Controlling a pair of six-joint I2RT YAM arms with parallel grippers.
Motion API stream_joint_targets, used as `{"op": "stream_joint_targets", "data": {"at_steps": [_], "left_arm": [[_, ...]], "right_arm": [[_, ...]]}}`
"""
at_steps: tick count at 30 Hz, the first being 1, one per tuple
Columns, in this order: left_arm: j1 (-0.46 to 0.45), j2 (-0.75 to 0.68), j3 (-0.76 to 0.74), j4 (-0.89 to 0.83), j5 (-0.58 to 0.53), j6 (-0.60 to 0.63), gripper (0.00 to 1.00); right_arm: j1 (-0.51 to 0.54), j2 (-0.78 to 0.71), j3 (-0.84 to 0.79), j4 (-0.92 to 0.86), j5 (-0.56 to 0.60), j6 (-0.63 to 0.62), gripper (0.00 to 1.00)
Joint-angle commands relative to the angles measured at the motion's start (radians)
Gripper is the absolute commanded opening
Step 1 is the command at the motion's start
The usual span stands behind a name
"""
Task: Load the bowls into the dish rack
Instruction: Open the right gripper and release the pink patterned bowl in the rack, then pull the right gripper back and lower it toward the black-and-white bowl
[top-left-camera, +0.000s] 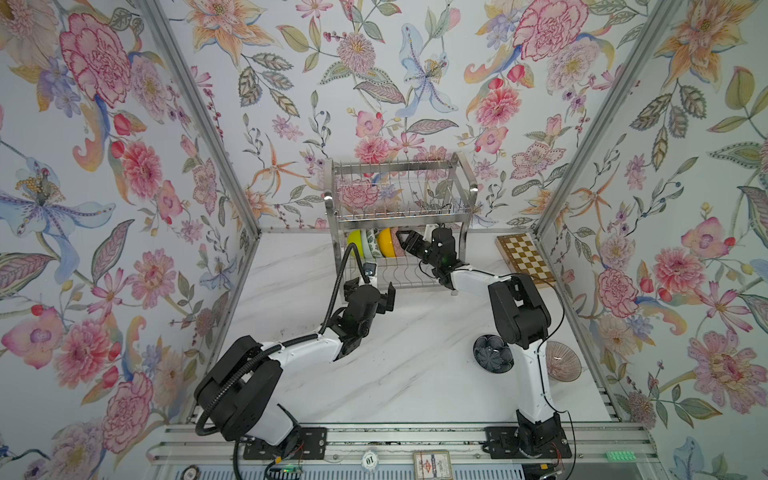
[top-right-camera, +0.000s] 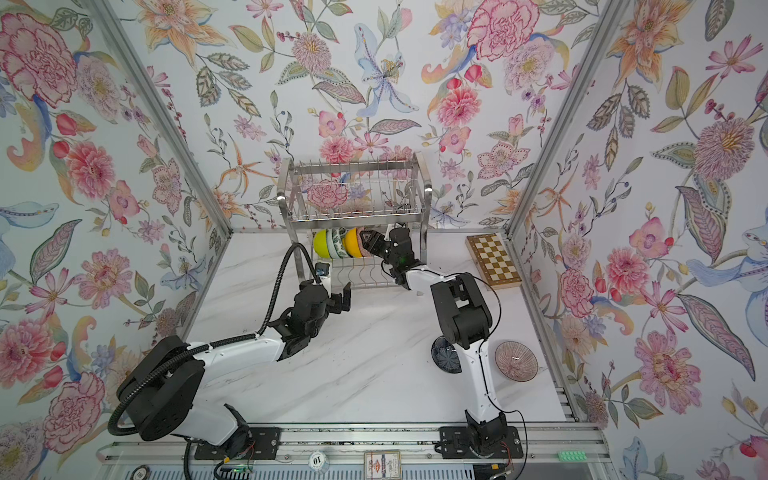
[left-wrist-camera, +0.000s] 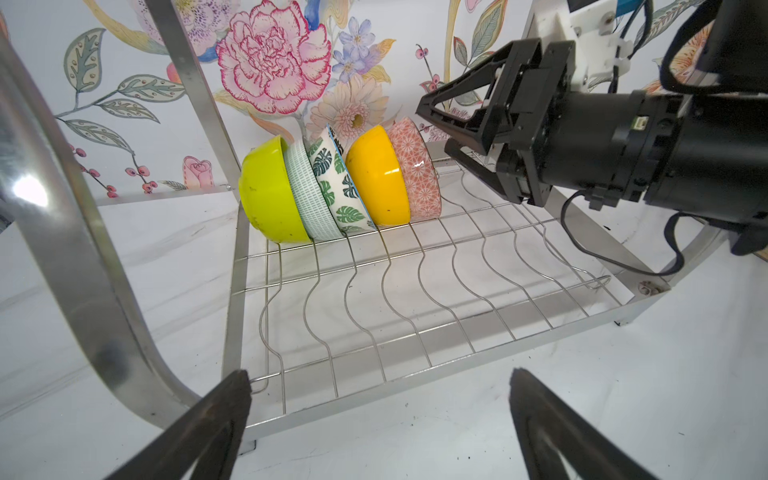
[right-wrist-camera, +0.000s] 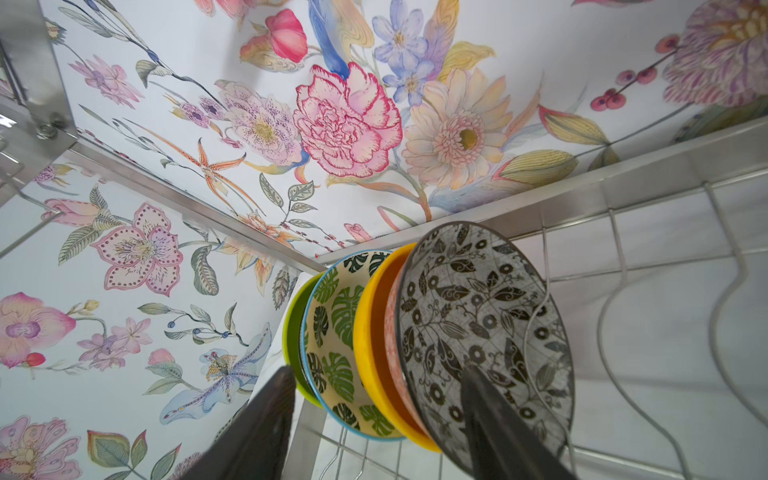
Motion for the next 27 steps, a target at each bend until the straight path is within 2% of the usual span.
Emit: {"op": "stream_joint_targets", "data": {"at_steps": [1, 5, 7, 15, 19, 27], "left_arm": [[-0.017, -0.046, -0.03, -0.018, -0.039, -0.027, 0.99], [-0.032, -0.079, -0.055, -0.031, -0.051, -0.047, 0.99], [-0.042, -0.097, -0.064, -0.041, -0.057, -0.059, 0.99], [-0.085, -0.158, -0.103, -0.057, -0.086, -0.1, 0.99], [-0.102, -0.182, -0.119, -0.058, -0.096, -0.114, 0.99], [-0.128, -0.213, -0.142, -0.054, -0.098, -0.142, 0.99]], "right_arm": [[0.014, -0.074, -0.047, -0.007, 0.031, -0.04, 0.72], [0.028, -0.128, -0.107, -0.028, 0.056, -0.063, 0.88], [0.037, -0.162, -0.14, -0.048, 0.077, -0.071, 0.98], [0.074, -0.299, -0.26, -0.158, 0.155, -0.126, 0.99], [0.087, -0.36, -0.292, -0.258, 0.187, -0.166, 0.99], [0.141, -0.482, -0.347, -0.513, 0.33, -0.197, 0.98]]}}
